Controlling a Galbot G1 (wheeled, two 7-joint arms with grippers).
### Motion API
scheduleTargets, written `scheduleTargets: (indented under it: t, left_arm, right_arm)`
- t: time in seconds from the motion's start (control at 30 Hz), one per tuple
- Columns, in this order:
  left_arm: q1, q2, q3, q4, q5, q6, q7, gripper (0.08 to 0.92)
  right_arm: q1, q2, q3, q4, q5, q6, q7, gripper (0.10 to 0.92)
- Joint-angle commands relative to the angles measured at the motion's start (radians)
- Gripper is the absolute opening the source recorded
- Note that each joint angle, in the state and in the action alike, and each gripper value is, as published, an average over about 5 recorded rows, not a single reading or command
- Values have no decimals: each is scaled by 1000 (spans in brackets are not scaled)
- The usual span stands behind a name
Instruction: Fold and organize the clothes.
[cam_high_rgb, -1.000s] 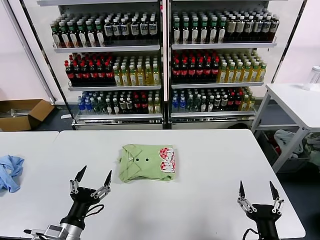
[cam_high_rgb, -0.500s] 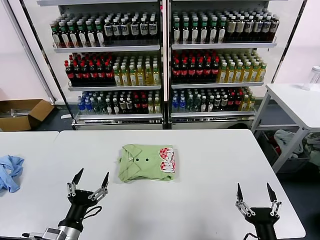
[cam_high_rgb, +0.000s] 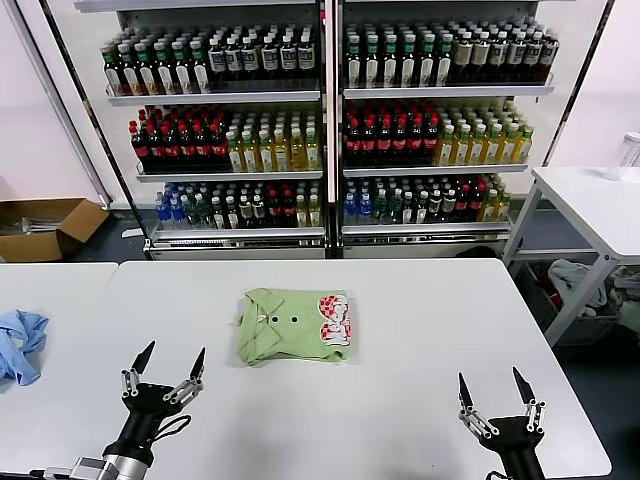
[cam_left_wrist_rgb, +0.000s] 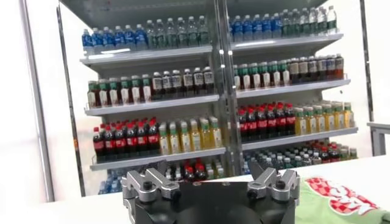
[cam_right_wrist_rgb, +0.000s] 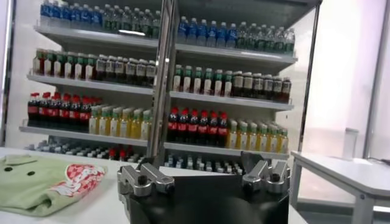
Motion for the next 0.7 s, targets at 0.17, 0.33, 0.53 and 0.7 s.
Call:
scheduleTargets:
  t: [0.17, 0.33, 0.53, 0.7]
  left_arm:
    - [5, -1, -21, 16, -40, -4, 0, 823]
    - [4, -2, -26, 16, -40, -5, 0, 823]
    - [5, -5, -32, 21, -41, -11, -1, 823]
    - [12, -8, -32, 30, -39, -19, -2, 823]
  right_arm:
    - [4, -15, 1, -28, 30, 33, -58, 823]
    - [2, -18, 3, -31, 29, 39, -61, 823]
    - [6, -19, 0, -39, 28, 48, -63, 823]
    - [8, -20, 1, -40, 30, 50, -60, 823]
